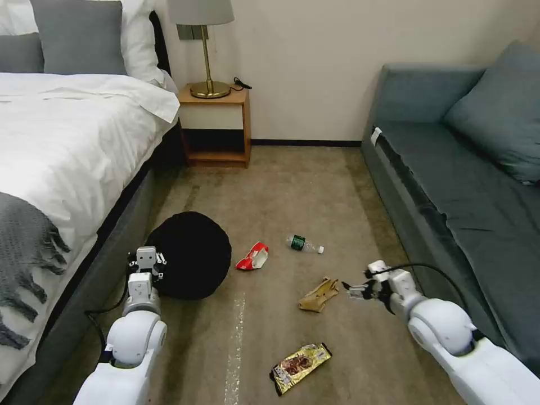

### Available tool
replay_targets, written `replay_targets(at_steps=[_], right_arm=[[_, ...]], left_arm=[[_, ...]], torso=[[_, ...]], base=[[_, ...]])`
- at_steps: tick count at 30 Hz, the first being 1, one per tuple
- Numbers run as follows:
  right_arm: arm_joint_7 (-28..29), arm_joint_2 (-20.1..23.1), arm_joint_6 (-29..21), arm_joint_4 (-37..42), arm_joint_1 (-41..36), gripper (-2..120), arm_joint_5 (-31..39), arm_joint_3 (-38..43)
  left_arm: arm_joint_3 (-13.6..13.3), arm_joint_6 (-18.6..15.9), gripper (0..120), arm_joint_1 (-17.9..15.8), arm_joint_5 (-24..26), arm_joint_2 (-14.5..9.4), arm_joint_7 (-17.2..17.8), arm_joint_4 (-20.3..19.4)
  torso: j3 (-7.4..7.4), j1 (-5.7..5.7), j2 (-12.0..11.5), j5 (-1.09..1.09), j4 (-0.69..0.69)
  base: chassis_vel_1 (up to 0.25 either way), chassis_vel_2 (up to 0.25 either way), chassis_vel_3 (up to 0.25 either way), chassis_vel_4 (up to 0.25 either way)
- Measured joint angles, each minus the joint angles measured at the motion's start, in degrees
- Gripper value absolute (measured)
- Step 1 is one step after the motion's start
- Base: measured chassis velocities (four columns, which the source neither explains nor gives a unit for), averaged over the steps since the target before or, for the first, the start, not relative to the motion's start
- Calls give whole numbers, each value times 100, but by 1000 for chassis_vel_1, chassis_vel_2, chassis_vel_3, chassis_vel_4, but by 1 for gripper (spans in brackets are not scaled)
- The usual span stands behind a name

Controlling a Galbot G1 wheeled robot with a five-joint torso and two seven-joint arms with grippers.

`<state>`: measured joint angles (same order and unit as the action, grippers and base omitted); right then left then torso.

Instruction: Pick up the trash bin, then pick up the garbage on the floor and place it into the trash bin.

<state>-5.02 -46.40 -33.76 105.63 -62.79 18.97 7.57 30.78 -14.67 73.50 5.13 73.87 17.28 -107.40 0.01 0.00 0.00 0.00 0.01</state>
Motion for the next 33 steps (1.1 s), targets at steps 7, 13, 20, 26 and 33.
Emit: replay_targets(at_steps=[7, 13, 20, 26, 33], right_arm=[[-460, 127, -1, -402, 558, 100, -545, -916], [-855, 234, 145, -660, 729, 100, -1067, -1571], [-945, 166, 110, -1025, 818, 100, -1977, -2147], [-1079, 110, 248, -1148, 824, 100, -2664, -2381], [-1201, 44, 425, -1144, 759, 100, -3303, -2564]], left_arm=[[-4, -10, 5, 20, -122, 53, -20, -138], [-37, -8, 5, -5, -205, 187, -28, -122], [-125, 44, 5, -36, -327, 268, -47, -11], [-116, 90, 5, -36, -349, 274, -50, 86], [-95, 117, 5, -18, -353, 269, -51, 118]], torso=[[0, 0, 0, 1, 0], [0, 0, 0, 0, -1], [0, 0, 0, 1, -2], [0, 0, 0, -1, -1], [0, 0, 0, 0, -1]], base=[[0, 0, 0, 0], [0, 0, 0, 0], [0, 0, 0, 0], [0, 0, 0, 0], [0, 0, 0, 0]])
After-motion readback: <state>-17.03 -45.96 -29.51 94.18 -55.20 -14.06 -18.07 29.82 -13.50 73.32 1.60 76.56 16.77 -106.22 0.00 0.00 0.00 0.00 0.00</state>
